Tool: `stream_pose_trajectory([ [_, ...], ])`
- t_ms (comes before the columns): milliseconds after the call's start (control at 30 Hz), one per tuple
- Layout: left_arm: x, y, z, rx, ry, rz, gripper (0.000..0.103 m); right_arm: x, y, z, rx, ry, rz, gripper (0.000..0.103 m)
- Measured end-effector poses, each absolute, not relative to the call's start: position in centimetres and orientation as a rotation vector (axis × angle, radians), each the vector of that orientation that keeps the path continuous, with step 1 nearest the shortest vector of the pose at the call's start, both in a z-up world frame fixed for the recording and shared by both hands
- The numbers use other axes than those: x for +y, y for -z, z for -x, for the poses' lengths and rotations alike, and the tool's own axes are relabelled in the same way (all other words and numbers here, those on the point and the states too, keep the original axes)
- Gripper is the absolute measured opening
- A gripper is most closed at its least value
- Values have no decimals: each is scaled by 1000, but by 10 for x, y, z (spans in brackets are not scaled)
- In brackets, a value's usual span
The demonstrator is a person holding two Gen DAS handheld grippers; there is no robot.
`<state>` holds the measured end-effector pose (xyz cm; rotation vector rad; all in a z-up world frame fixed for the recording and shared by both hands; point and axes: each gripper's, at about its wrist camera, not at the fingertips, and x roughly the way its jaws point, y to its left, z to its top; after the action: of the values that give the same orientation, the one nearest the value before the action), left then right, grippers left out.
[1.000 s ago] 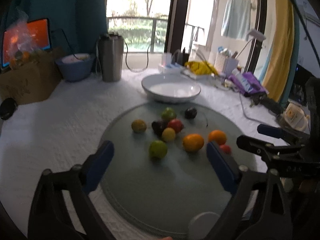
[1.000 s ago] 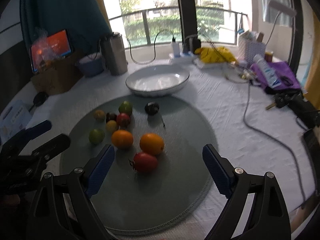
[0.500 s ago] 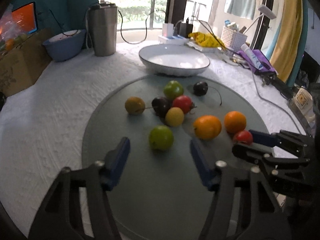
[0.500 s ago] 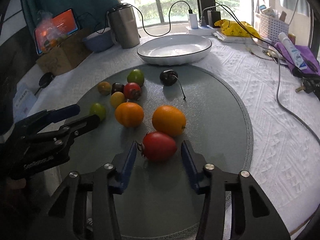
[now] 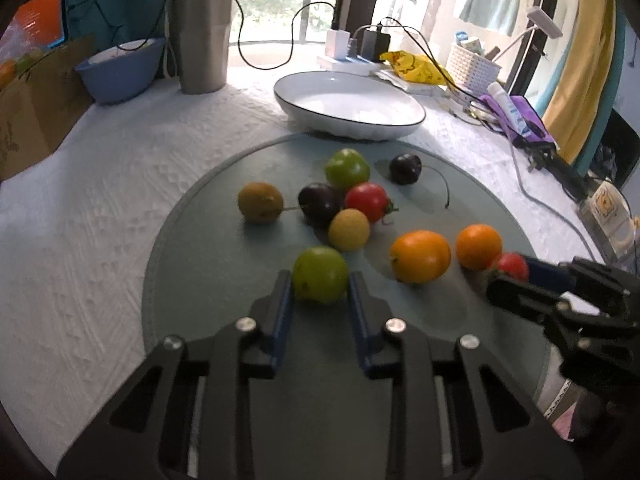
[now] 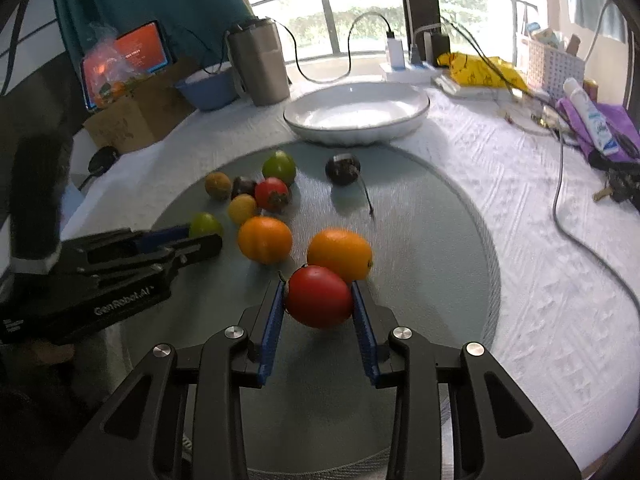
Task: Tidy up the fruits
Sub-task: 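Grasp the red tomato with the right tool while the left tool grasps a green lime, then carry the tomato and lime over the white bowl with both tools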
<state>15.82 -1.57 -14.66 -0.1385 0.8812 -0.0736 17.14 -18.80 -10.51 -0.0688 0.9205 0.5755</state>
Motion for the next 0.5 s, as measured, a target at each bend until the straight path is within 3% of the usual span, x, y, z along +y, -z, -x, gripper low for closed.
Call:
stream_pose_trajectory([
  [500, -5, 106, -178, 797, 62, 158, 28, -190, 71, -218, 831, -580, 84, 36],
])
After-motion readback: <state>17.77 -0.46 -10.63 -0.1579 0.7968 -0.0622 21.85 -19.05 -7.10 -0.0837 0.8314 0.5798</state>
